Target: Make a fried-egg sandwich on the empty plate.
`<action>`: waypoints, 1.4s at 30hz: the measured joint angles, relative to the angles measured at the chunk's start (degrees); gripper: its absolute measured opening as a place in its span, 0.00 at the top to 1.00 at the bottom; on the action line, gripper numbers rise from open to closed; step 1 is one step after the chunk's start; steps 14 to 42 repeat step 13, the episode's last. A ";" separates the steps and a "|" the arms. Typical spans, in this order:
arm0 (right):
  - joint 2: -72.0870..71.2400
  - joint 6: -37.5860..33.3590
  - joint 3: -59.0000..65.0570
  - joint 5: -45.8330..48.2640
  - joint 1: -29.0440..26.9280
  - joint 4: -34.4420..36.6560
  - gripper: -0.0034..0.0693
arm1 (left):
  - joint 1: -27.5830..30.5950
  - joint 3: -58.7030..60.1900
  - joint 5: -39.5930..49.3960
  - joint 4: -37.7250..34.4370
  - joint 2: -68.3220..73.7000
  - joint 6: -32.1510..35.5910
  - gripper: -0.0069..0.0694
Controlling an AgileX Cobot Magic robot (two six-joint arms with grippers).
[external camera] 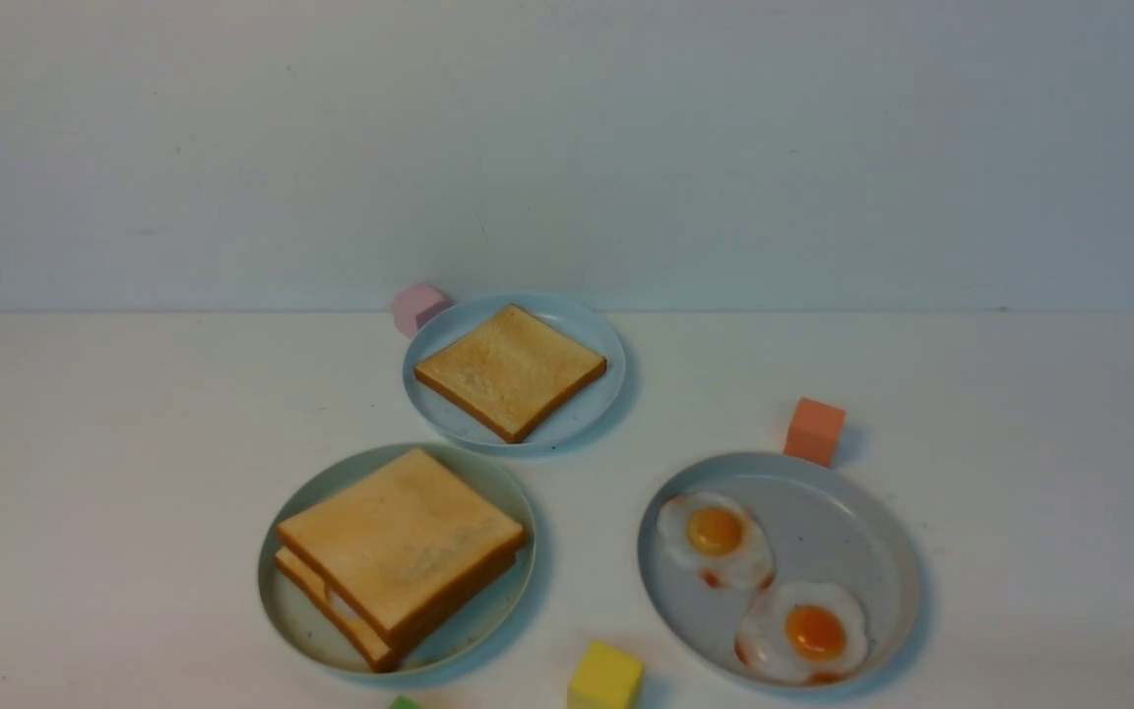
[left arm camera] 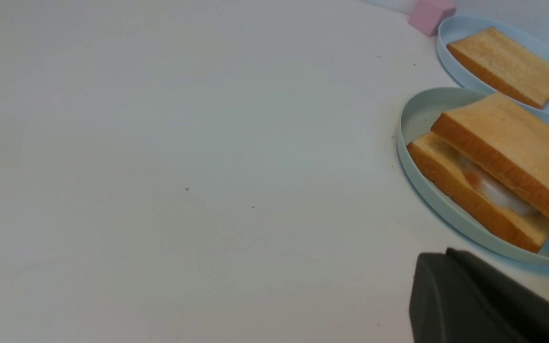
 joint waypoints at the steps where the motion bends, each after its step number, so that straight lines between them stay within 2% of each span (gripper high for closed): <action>1: 0.00 0.00 0.00 0.00 0.00 0.00 0.85 | 0.00 0.00 0.00 0.00 0.00 0.00 0.93; 42: 0.00 0.00 0.00 0.00 0.00 0.00 0.84 | 0.00 0.00 0.00 0.00 0.00 0.00 0.91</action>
